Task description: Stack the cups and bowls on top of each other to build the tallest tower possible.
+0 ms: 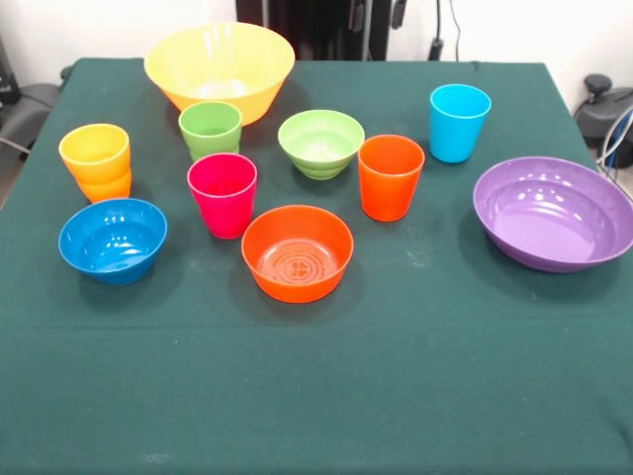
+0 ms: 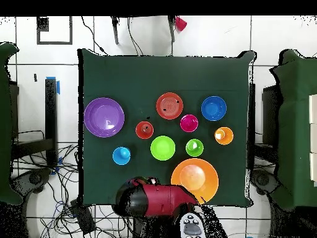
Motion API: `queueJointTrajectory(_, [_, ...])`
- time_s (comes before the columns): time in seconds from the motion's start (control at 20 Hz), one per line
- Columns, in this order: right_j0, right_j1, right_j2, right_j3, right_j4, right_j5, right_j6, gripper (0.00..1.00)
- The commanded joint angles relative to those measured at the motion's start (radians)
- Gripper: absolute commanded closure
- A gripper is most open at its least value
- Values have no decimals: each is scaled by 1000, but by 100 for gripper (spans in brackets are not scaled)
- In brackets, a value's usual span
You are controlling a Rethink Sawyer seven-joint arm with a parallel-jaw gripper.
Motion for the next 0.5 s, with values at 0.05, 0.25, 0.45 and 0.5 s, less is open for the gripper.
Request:
queueJointTrajectory(0.05, [21, 201, -28, -70, -87, -108, 122, 0])
queueJointTrajectory(0.25, [53, 266, -52, -94, -66, -171, 158, 0])
queueJointTrajectory(0.45, [64, 337, -59, -110, -54, -250, 173, 0])
queueJointTrajectory(0.5, [68, 350, -64, -115, -50, -261, 175, 0])
